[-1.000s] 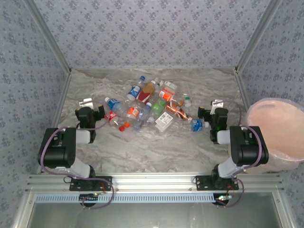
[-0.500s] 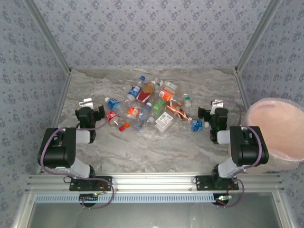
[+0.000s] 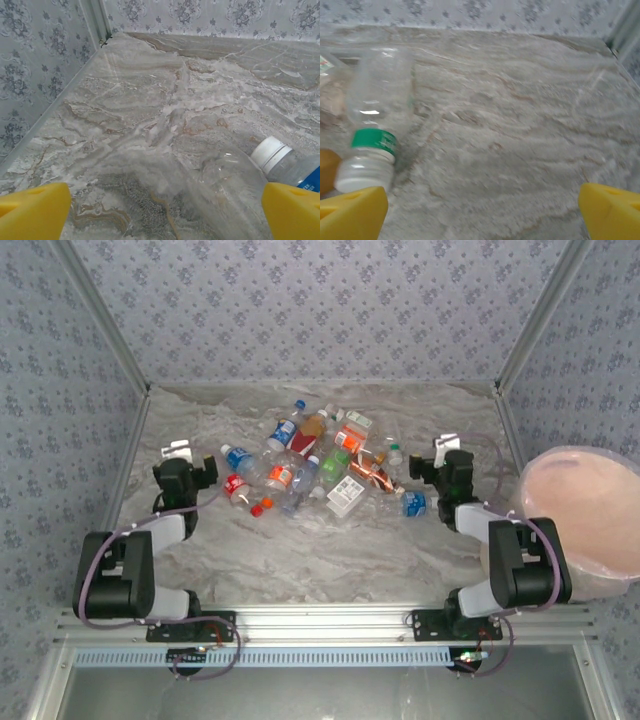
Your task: Put the plastic bottles in the bin
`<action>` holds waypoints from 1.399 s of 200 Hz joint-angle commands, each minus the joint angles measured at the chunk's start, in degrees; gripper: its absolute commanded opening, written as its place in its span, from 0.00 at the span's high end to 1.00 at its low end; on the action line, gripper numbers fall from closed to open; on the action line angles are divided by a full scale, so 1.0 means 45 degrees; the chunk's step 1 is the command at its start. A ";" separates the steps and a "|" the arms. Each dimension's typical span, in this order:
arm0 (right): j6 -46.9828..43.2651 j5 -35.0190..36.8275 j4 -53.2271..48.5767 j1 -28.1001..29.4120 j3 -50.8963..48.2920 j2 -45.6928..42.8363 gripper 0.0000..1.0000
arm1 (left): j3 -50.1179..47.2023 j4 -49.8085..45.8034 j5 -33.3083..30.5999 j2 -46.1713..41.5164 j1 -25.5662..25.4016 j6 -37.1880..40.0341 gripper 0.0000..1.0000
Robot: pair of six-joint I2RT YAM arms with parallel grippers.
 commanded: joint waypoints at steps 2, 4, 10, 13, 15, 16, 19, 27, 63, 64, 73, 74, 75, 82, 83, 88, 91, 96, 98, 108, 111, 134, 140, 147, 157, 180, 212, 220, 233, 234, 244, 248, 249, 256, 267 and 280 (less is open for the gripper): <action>-0.0628 0.0844 -0.2796 0.0779 0.1583 -0.0329 0.00 | 0.0537 -0.1438 -0.0595 -0.0718 0.0026 -0.0521 0.02; -0.0583 0.0854 -0.2938 0.0853 0.1722 -0.0336 0.00 | 0.0561 -0.1500 -0.0631 -0.0774 0.0027 -0.0603 0.02; -0.0363 0.0891 -0.3307 0.1043 0.2081 -0.0326 0.00 | 0.0654 -0.1731 -0.0726 -0.0935 0.0023 -0.0846 0.02; -0.0186 0.0943 -0.3498 0.1128 0.2286 -0.0337 0.00 | 0.0697 -0.1842 -0.0761 -0.1009 0.0026 -0.1002 0.02; -0.0067 0.0982 -0.3612 0.1214 0.2410 -0.0333 0.00 | 0.0748 -0.1957 -0.0799 -0.1061 0.0037 -0.1109 0.02; 0.0004 0.1011 -0.3644 0.1241 0.2441 -0.0329 0.00 | 0.0759 -0.2009 -0.0812 -0.1086 0.0039 -0.1166 0.02; 0.0236 0.1063 -0.3874 0.1338 0.2631 -0.0331 0.00 | 0.0838 -0.2184 -0.0857 -0.1150 0.0023 -0.1343 0.02; 0.0937 0.1182 -0.4486 0.1639 0.3150 -0.0339 0.00 | 0.1034 -0.2736 -0.1003 -0.1345 0.0030 -0.1903 0.02; 0.6074 0.1984 -0.9489 0.2690 0.5520 -0.0437 0.00 | 0.2006 -0.5380 -0.0447 -0.1600 0.0040 -0.4179 0.02; 0.6220 0.2059 -0.9580 0.2711 0.5568 -0.0440 0.00 | 0.2033 -0.5459 -0.0421 -0.1600 0.0040 -0.4224 0.02; 0.7590 0.2394 -1.0915 0.2832 0.5864 -0.0551 0.00 | 0.2217 -0.6009 0.0039 -0.1667 0.0038 -0.4638 0.02; 0.7720 0.2391 -1.1065 0.2851 0.5876 -0.0575 0.00 | 0.2236 -0.6056 0.0086 -0.1672 0.0039 -0.4678 0.02; 0.7834 0.2399 -1.1169 0.2870 0.5883 -0.0596 0.00 | 0.2255 -0.6100 0.0138 -0.1685 0.0040 -0.4728 0.02; 0.8484 0.2256 -1.1710 0.2920 0.5847 -0.0745 0.00 | 0.2364 -0.6525 0.0487 -0.1791 0.0041 -0.5070 0.02; 0.8567 0.2234 -1.1775 0.2934 0.5829 -0.0769 0.00 | 0.2387 -0.6578 0.0524 -0.1822 0.0041 -0.5119 0.02; 0.9056 0.2152 -1.2117 0.2990 0.5780 -0.0860 0.00 | 0.2488 -0.6895 0.0681 -0.1897 0.0041 -0.5452 0.02; 0.9482 0.2109 -1.2324 0.3024 0.5736 -0.0932 0.00 | 0.2545 -0.7116 0.0794 -0.1957 0.0036 -0.5641 0.02; 0.9986 0.2067 -1.2783 0.3094 0.5715 -0.1029 0.00 | 0.2636 -0.7357 0.1064 -0.2052 0.0050 -0.5843 0.02; 1.0127 0.2059 -1.2974 0.3121 0.5728 -0.1068 0.00 | 0.2653 -0.7409 0.1220 -0.2089 0.0057 -0.5889 0.02; 1.1015 0.1867 -1.3837 0.3206 0.5703 -0.1245 0.00 | 0.2658 -0.7561 0.1972 -0.2326 0.0063 -0.6309 0.02; 1.1229 0.1776 -1.3999 0.3234 0.5666 -0.1319 0.00 | 0.2640 -0.7568 0.2145 -0.2386 0.0060 -0.6456 0.02; 1.3512 0.1311 -1.4593 0.3425 0.5038 -0.1883 0.00 | 0.2618 -0.8254 0.3140 -0.2776 0.0046 -0.7339 0.02; 1.3996 0.1285 -1.4570 0.3500 0.4853 -0.1995 0.00 | 0.2721 -0.8633 0.3257 -0.2777 0.0048 -0.7439 0.02; 1.4709 0.1368 -1.4556 0.3633 0.4664 -0.2171 0.00 | 0.2800 -0.8970 0.3383 -0.2774 0.0036 -0.7580 0.02; 1.5404 0.1601 -1.4390 0.3931 0.4393 -0.2340 0.00 | 0.2741 -0.9038 0.3710 -0.2822 0.0043 -0.7843 0.02; 1.7090 0.2394 -1.4099 0.4496 0.3907 -0.2383 0.00 | 0.2527 -0.8780 0.4304 -0.2909 0.0044 -0.8296 0.02; 1.8700 0.2558 -1.2345 0.4595 0.2923 -0.1913 0.11 | 0.2418 -0.8589 0.3903 -0.2868 0.0041 -0.8477 0.02; 1.9252 0.2600 -1.2197 0.4604 0.2779 -0.1741 0.15 | 0.2275 -0.8376 0.3939 -0.2888 0.0044 -0.8622 0.02; 1.9826 0.2627 -1.1946 0.4641 0.2618 -0.1474 0.16 | 0.2066 -0.8014 0.3995 -0.2928 0.0044 -0.8811 0.02; 1.9854 0.2615 -1.1912 0.4644 0.2593 -0.1447 0.16 | 0.2053 -0.8007 0.3988 -0.2928 0.0052 -0.8816 0.02; 2.0085 0.2268 -1.1624 0.4620 0.2462 -0.1178 0.16 | 0.1958 -0.7907 0.3981 -0.2899 0.0045 -0.8884 0.02; 2.0076 0.2143 -1.1509 0.4594 0.2452 -0.1078 0.16 | 0.1959 -0.7887 0.3980 -0.2877 0.0059 -0.8887 0.02; 2.0086 0.2119 -1.1469 0.4591 0.2442 -0.1053 0.16 | 0.1961 -0.7884 0.3961 -0.2873 0.0050 -0.8893 0.02; 2.0161 0.2068 -1.1361 0.4576 0.2438 -0.0881 0.15 | 0.1962 -0.7881 0.3960 -0.2815 0.0057 -0.8889 0.02; 2.0391 0.2320 -1.1293 0.4578 0.2417 -0.0608 0.15 | 0.1986 -0.7920 0.3964 -0.2691 0.0050 -0.8878 0.02; 2.0832 0.2601 -1.1312 0.4605 0.2376 -0.0372 0.15 | 0.2078 -0.7979 0.3970 -0.2575 0.0033 -0.8882 0.02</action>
